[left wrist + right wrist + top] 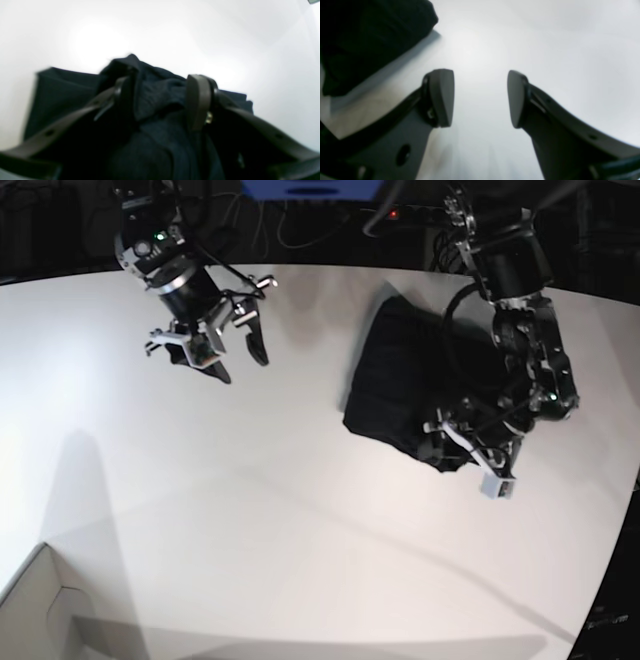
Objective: Layout the t-shirt on the table in an organized manner, then fold the t-shirt properly
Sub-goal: 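Slide the folded bundle with the left gripper toward the table center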
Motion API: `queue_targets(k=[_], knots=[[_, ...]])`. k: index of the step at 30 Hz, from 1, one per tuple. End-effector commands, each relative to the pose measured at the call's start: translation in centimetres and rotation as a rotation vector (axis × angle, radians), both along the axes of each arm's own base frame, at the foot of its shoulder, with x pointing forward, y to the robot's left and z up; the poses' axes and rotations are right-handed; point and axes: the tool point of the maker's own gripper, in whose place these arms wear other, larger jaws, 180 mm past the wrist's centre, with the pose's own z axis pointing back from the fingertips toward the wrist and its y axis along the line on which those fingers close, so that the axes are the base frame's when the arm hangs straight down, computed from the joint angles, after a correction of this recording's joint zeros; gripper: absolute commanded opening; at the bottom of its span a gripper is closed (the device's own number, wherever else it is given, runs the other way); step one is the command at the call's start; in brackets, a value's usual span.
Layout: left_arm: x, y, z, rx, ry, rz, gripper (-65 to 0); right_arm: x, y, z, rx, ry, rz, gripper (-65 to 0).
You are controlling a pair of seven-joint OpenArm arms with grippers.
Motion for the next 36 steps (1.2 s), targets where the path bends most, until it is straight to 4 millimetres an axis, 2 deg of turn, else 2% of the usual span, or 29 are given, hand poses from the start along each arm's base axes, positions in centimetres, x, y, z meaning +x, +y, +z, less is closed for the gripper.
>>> queue_targets(k=[1, 3, 8, 14, 18, 21, 24, 30, 33, 36], knots=[[0.7, 0.3, 1.6, 0.009, -0.052, 0.0, -33.4, 0.4, 0.2, 1.3, 0.024, -0.048, 0.002, -34.2], [0.5, 0.7, 2.4, 0.032, -0.077, 0.003, -33.4, 0.4, 0.2, 1.3, 0.024, -0.048, 0.002, -34.2], [0.7, 4.1, 4.0, 0.073, -0.12, 0.068, -33.4, 0.4, 0.5, 1.4, 0.03, -0.047, 0.006, -34.2], [0.8, 10.4, 5.6, 0.152, -0.141, 0.168, -33.4, 0.5, 0.5, 1.5, 0.031, -0.05, 0.005, -34.1], [0.2, 13.7, 3.2, 0.256, -0.035, 0.189, -33.4, 0.4, 0.6, 1.4, 0.033, -0.049, 0.006, -34.1], [-0.8, 14.9, 1.1, 0.328, 0.05, 0.193, -33.4, 0.4, 0.5, 1.4, 0.032, -0.048, 0.003, -34.1], [-1.9, 15.4, -0.3, 0.371, 0.101, 0.189, -33.5, 0.4, 0.4, 1.4, 0.031, -0.049, 0.002, -34.1], [-2.4, 13.0, -1.8, 0.335, 0.127, 0.167, -35.0, 0.2, 0.4, 1.3, 0.031, -0.043, 0.002, -34.2], [-2.3, 11.4, -2.9, 0.292, 0.147, 0.155, -44.5, 0.2, 0.4, 1.3, 0.031, -0.043, 0.002, -34.2], [-2.0, 10.5, -3.9, 0.253, 0.176, 0.148, -58.5, 0.2, 0.4, 1.2, 0.03, -0.042, 0.0, -34.3]])
